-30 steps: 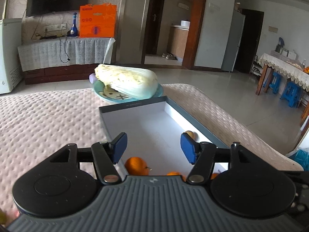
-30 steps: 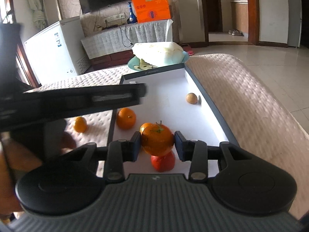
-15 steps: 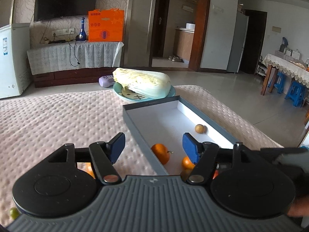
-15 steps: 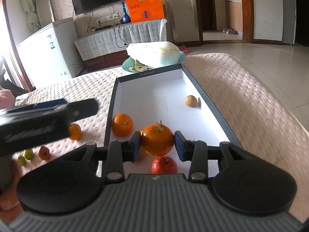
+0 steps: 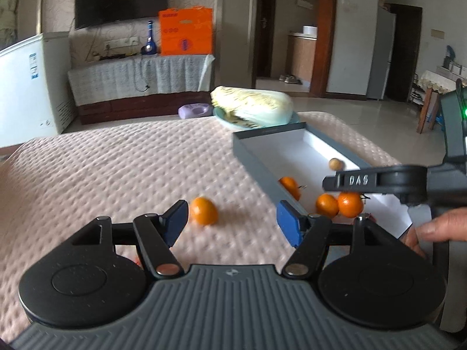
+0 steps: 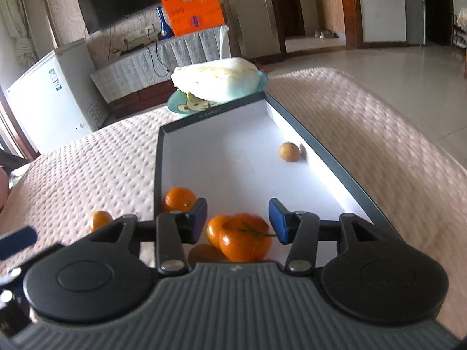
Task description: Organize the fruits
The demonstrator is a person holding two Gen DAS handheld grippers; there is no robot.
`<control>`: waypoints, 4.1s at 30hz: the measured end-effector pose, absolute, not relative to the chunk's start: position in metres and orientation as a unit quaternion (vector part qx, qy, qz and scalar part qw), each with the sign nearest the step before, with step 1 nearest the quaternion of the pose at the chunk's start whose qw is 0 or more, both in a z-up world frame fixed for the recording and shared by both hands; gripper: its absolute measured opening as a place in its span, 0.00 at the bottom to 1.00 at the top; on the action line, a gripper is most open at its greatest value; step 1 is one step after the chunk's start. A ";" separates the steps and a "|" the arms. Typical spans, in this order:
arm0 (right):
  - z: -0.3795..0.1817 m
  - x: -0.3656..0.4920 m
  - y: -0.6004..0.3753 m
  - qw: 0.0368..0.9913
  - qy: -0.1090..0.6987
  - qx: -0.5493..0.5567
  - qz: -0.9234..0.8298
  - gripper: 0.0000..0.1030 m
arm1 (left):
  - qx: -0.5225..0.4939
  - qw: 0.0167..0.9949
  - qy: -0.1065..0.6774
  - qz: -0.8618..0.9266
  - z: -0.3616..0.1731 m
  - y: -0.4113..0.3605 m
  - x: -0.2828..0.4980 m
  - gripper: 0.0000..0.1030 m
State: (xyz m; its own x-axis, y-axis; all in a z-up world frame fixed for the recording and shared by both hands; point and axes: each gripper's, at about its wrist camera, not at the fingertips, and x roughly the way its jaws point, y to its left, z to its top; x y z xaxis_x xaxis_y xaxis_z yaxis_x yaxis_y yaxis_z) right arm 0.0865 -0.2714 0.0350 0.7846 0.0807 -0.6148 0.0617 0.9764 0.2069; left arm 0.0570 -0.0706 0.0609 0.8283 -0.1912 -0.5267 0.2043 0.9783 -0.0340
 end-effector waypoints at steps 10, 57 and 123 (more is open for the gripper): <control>0.053 0.067 -0.241 0.960 0.259 0.104 0.012 0.49 | -0.008 0.959 0.275 -0.062 0.061 -0.029 0.020 0.70; 0.006 0.075 -0.065 0.906 0.356 -0.068 0.219 0.46 | -0.083 0.946 0.307 0.068 0.041 0.088 0.011 0.70; 0.014 0.063 -0.096 0.880 0.389 -0.103 0.251 0.32 | -0.015 0.938 0.342 0.046 -0.002 0.052 0.052 0.71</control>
State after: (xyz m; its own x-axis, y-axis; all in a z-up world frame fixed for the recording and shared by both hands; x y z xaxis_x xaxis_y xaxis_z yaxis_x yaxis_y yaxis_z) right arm 0.0630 -0.0962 0.0144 0.5706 0.3616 -0.7374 -0.5222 0.8527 0.0140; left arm 0.0524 0.0524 -0.0021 0.7620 0.0753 -0.6432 -0.0956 0.9954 0.0032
